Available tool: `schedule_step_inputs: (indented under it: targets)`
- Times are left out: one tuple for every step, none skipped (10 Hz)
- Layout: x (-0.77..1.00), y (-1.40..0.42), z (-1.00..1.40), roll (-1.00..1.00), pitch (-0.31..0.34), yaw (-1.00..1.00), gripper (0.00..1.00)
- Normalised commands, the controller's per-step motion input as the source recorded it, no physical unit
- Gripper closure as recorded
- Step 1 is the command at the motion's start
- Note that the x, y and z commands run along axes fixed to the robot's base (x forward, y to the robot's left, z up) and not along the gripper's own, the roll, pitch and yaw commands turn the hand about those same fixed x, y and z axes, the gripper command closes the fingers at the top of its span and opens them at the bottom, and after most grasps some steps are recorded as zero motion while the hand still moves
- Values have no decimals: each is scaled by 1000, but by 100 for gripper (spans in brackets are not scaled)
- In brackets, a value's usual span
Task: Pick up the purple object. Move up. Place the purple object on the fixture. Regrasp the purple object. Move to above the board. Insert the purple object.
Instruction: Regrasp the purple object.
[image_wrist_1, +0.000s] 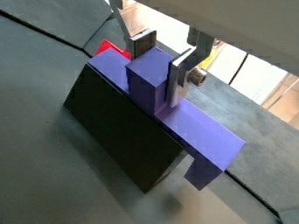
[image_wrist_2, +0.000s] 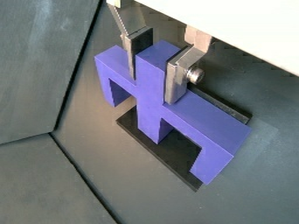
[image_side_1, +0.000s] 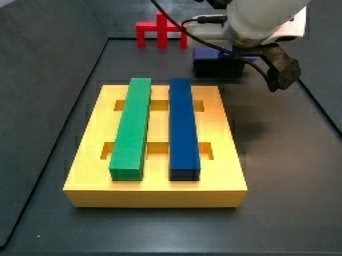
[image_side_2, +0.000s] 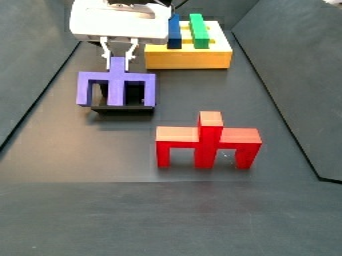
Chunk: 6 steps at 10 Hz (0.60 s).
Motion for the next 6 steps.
schedule_step_inputs:
  targets:
    - [0,0,0,0,0,0,100]
    - [0,0,0,0,0,0,100]
    - [0,0,0,0,0,0,100]
    - [0,0,0,0,0,0,100]
    - [0,0,0,0,0,0,100]
    - [0,0,0,0,0,0,100]
